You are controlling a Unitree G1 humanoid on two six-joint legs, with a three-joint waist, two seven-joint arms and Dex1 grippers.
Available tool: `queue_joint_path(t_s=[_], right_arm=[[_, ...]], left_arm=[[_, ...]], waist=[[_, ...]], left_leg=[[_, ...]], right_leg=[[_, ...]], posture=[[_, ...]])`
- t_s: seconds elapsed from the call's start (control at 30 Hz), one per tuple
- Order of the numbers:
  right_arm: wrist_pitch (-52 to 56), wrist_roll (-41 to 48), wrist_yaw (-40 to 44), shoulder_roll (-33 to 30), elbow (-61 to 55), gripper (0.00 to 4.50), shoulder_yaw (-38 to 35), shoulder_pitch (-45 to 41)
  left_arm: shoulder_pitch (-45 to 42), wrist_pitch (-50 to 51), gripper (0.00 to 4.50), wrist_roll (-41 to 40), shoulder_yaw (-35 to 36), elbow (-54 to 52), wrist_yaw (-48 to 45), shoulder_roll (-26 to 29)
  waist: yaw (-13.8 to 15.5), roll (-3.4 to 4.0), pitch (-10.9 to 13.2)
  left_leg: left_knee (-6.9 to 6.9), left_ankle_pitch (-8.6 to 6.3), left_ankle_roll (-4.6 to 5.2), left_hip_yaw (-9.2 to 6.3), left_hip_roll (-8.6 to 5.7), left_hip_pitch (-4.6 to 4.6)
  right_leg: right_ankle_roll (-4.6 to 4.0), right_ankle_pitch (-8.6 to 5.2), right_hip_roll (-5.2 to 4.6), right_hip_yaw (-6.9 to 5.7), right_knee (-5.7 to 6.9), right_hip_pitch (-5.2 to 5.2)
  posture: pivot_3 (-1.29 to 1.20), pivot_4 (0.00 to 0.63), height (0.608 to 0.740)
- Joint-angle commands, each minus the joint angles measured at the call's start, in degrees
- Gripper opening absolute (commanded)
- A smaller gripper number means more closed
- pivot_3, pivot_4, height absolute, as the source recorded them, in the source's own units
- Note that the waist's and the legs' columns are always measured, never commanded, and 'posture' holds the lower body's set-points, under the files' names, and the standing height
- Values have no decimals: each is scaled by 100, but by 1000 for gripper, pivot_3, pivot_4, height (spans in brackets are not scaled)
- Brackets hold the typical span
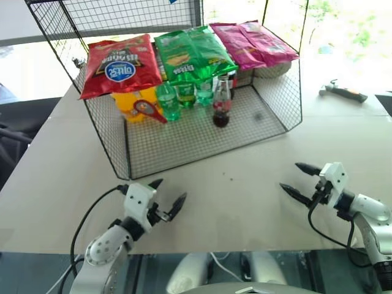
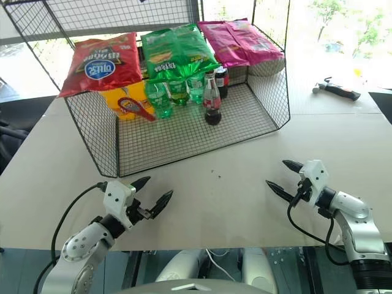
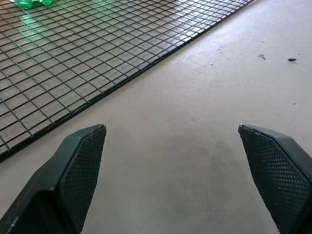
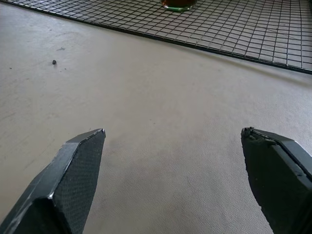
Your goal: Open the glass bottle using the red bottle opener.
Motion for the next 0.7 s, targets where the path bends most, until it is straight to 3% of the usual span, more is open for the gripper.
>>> queue_joint_path(t_s=[0.03,0.7], right_arm=[[57,174,-57,-48,-414,4480,-204,205],[26,57,-299,244,-575,4480,-82,248]], left_arm=[[-27,-6,4500,-45,47,-211,-43,78],[-437,-130,4500,-158,326,195,-368,304]], waist=[[0,0,0],[-2,2,1]], left_leg=[[0,0,0,0,0,0],[5,-9,-17,-4,0,-2]], right_leg=[[0,0,0,0,0,0],[-1,1,0,-6,0,0]], posture=[[0,150,735],[0,150,735]])
